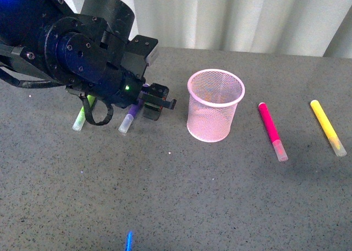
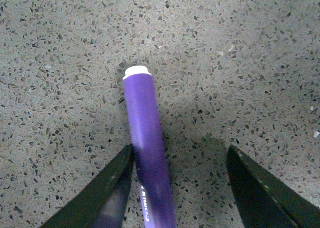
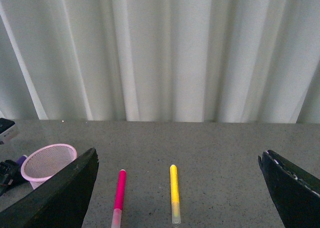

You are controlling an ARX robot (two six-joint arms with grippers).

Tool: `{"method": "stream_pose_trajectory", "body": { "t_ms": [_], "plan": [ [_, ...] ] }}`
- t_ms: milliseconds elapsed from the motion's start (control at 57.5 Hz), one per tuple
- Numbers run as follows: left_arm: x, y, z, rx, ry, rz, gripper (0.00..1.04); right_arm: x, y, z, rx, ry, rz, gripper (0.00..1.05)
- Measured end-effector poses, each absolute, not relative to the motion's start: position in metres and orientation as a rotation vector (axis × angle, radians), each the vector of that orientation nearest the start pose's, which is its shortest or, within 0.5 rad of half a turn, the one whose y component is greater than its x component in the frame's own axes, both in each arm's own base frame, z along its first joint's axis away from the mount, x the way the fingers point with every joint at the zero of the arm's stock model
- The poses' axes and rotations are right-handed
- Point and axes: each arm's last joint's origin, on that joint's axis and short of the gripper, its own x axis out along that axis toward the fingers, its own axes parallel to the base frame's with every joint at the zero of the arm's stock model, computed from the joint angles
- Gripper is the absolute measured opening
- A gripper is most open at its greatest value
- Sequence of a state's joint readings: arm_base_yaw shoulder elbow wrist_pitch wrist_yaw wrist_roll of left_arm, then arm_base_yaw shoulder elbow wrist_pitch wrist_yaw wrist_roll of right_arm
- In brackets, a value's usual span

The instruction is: Insert purple and pink pens into pink cup

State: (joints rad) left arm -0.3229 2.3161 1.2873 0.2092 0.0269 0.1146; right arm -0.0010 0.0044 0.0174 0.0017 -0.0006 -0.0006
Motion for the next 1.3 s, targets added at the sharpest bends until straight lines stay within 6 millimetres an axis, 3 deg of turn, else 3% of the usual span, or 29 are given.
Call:
{"method": "stream_pose_trajectory", "body": {
  "t_ms": [243, 591, 696, 835, 1078, 1183, 1304],
  "plan": [
    [0.419, -0.141, 0.046, 0.227, 0.782, -0.375, 0.15, 0.097, 0.000, 0.169, -0.001, -0.015, -0.001, 0.98],
    [0.418, -0.137, 0.052, 0.198, 0.720, -0.275, 0.13, 0.097, 0.000, 0.169, -0.001, -0.015, -0.001, 0.98],
    [0.420, -0.133, 0.079, 0.137, 0.595, -0.232, 0.13, 0.097, 0.000, 0.169, -0.001, -0.015, 0.000, 0.98],
    [0.424, -0.128, 0.143, 0.023, 0.342, -0.257, 0.13, 0.097, 0.000, 0.169, -0.001, -0.015, 0.000, 0.98],
    [0.399, -0.123, 0.219, -0.226, 0.038, -0.329, 0.13, 0.097, 0.000, 0.169, -0.001, -0.015, -0.001, 0.98],
    [0.385, -0.133, 0.228, -0.312, -0.039, -0.370, 0.13, 0.097, 0.000, 0.169, -0.001, -0.015, -0.001, 0.98],
    [0.373, -0.154, 0.216, -0.367, -0.049, -0.420, 0.13, 0.097, 0.000, 0.169, -0.001, -0.015, -0.001, 0.98]
  ]
}}
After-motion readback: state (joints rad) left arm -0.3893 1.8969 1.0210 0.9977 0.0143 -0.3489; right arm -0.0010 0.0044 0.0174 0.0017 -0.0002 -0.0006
